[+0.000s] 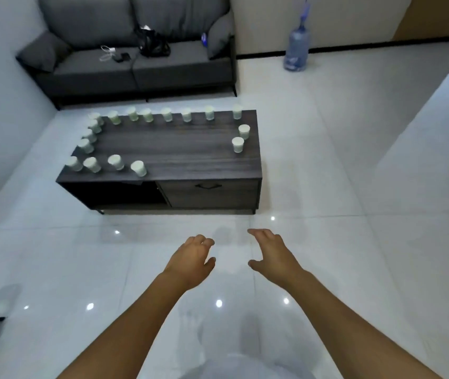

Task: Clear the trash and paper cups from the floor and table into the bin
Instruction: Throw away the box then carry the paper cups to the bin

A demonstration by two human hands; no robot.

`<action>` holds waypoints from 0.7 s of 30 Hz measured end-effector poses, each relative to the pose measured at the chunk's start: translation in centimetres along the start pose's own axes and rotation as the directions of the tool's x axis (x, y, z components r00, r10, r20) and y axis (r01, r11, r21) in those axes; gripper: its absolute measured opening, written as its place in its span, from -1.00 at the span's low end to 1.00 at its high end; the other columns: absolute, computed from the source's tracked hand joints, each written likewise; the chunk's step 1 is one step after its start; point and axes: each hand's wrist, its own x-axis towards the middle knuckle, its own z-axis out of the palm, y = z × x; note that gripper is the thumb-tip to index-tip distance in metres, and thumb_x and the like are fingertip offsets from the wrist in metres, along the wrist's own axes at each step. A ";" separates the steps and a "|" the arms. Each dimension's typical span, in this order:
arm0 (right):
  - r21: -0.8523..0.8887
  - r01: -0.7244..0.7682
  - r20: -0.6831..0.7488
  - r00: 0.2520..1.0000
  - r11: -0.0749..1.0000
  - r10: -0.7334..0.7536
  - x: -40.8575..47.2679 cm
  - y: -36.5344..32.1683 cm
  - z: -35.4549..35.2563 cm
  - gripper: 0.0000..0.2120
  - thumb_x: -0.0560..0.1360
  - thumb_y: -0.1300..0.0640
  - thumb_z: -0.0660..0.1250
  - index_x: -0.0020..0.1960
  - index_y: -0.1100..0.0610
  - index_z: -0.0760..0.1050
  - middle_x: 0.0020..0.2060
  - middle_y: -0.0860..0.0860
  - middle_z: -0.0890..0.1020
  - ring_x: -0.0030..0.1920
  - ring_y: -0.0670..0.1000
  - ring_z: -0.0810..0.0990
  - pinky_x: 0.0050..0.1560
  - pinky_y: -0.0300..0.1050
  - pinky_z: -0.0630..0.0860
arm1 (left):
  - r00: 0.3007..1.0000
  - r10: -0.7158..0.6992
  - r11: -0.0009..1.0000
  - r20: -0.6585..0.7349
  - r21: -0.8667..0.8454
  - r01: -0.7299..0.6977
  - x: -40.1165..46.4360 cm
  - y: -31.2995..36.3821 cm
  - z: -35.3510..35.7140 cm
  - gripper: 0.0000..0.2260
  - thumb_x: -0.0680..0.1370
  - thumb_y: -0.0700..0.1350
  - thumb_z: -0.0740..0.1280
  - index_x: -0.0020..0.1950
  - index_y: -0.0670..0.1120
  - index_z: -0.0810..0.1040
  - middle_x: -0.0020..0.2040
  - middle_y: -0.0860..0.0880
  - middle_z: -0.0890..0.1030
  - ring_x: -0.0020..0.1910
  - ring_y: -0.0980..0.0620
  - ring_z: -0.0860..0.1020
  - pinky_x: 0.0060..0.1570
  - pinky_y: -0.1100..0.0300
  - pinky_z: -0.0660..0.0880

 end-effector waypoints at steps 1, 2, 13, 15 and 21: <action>-0.010 0.007 0.010 1.000 1.000 -0.007 1.6 -0.8 -0.2 -0.32 0.50 0.12 0.38 0.52 -0.01 0.13 0.46 -0.03 0.24 0.42 0.04 0.23 0.35 -0.07 0.35 | 1.000 -0.021 1.000 -0.013 -0.023 0.020 0.9 -1.1 -0.6 -0.59 0.61 0.01 0.18 0.44 -0.06 0.29 0.38 0.00 0.37 0.36 0.02 0.32 0.25 0.19 0.36; -0.020 0.014 0.021 1.000 1.000 -0.013 3.3 -1.5 -0.5 -0.32 0.50 0.12 0.38 0.52 0.00 0.13 0.46 -0.03 0.24 0.43 0.04 0.23 0.35 -0.08 0.35 | 0.999 -0.042 0.998 -0.025 -0.047 0.041 1.9 -2.1 -1.1 -0.59 0.61 0.01 0.18 0.44 -0.05 0.29 0.38 0.00 0.37 0.36 0.02 0.32 0.25 0.19 0.37; -0.169 0.192 0.192 0.969 0.967 -0.158 25.8 -10.0 -4.2 -0.31 0.49 0.11 0.38 0.52 0.01 0.13 0.42 0.01 0.27 0.37 0.09 0.27 0.30 -0.01 0.38 | 0.938 -0.324 0.928 -0.120 -0.235 0.290 14.3 -13.1 -8.4 -0.57 0.61 0.00 0.18 0.46 -0.07 0.28 0.40 -0.02 0.36 0.39 0.00 0.28 0.30 0.14 0.34; -0.180 0.236 0.238 0.952 0.955 -0.191 29.5 -12.6 -4.1 -0.31 0.49 0.10 0.37 0.51 0.00 0.12 0.42 0.00 0.27 0.37 0.08 0.27 0.28 0.00 0.39 | 0.913 -0.388 0.899 -0.125 -0.271 0.345 15.2 -15.6 -9.5 -0.58 0.61 0.00 0.18 0.45 -0.07 0.29 0.39 -0.02 0.36 0.38 0.00 0.29 0.29 0.14 0.34; -0.194 0.341 0.353 0.899 0.920 -0.259 38.6 -20.7 -0.8 -0.30 0.50 0.07 0.37 0.52 -0.02 0.09 0.42 -0.02 0.25 0.38 0.08 0.26 0.25 -0.02 0.40 | 0.840 -0.535 0.812 -0.093 -0.333 0.480 16.6 -24.9 -11.0 -0.58 0.60 0.01 0.19 0.44 -0.07 0.31 0.38 -0.02 0.37 0.36 -0.01 0.31 0.26 0.16 0.34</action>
